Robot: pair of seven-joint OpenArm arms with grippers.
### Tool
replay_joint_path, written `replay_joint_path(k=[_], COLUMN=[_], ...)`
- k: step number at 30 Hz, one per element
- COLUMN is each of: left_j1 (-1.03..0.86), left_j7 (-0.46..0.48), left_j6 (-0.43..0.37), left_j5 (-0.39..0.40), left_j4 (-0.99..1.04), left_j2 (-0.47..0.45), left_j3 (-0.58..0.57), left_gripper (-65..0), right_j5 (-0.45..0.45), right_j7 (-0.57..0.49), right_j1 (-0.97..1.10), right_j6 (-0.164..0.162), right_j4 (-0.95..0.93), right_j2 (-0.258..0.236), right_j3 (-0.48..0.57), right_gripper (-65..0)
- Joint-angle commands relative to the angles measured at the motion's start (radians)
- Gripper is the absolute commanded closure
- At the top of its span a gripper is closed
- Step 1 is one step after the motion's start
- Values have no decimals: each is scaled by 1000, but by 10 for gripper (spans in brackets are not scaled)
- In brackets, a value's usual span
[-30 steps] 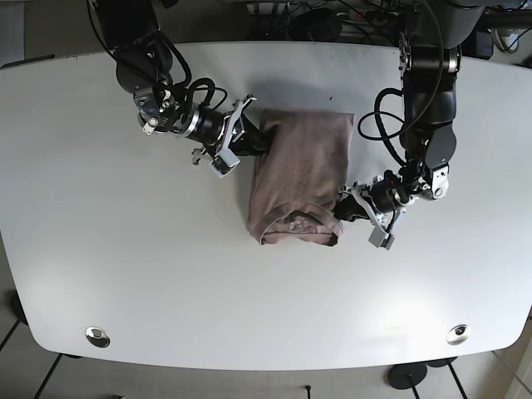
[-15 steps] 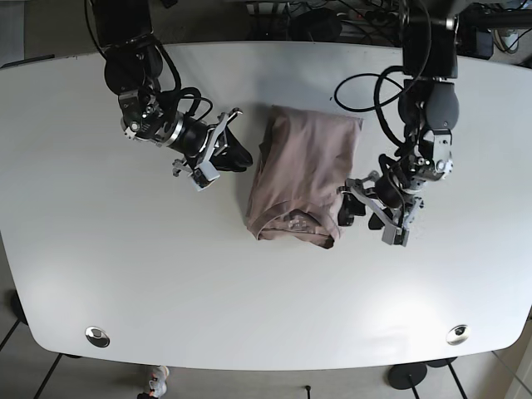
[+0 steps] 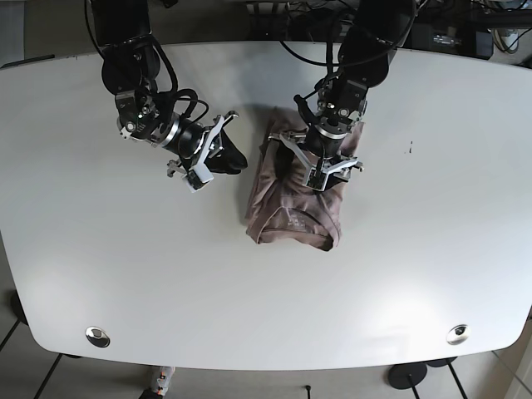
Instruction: Fold the T-shirt properly
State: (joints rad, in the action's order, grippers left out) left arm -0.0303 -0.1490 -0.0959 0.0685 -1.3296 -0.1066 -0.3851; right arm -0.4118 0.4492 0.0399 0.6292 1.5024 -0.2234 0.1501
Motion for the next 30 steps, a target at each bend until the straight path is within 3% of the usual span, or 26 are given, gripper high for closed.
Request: replay_joint_path(k=[1, 3, 5, 8, 13, 17, 20, 23, 30], left_j1=[-7, -38, -69, -109, -179, -179, -135, -72, 25], left_j7=[-100, -100, -111, -202, -269, -258, -191, -163, -166], left_j6=[-11, 9, 120, 264, 463, 666, 755, 789, 794], left_j5=[0, 37, 150, 285, 345, 345, 345, 345, 353], left_j4=[26, 25, 3, -6, 78, 338, 496, 586, 506], left_j2=[-69, -130, -230, -365, -509, -638, -750, -844, -864], left_j3=[13, 53, 180, 358, 644, 831, 869, 868, 871], left_gripper=[-404, -404, -404, -403, -403, -403, -403, -403, -401], right_j5=[-19, -19, -20, -20, -20, -85, -147, -147, -147], right_j7=[-26, -26, -26, -26, -26, -26, -26, -26, -26], right_j1=[-15, -15, -15, -15, -16, -16, -15, -15, -13], right_j6=[8, 8, 8, 8, 8, 8, 8, 8, 8], right_j4=[20, 20, 20, 20, 20, 20, 20, 20, 37], right_j2=[-3, -3, -1, -1, -1, -9, -31, -28, -32], right_j3=[-4, -5, -5, -5, -5, -5, -4, -4, -4], right_gripper=[-79, -79, -79, -79, -79, -79, -79, -79, -79])
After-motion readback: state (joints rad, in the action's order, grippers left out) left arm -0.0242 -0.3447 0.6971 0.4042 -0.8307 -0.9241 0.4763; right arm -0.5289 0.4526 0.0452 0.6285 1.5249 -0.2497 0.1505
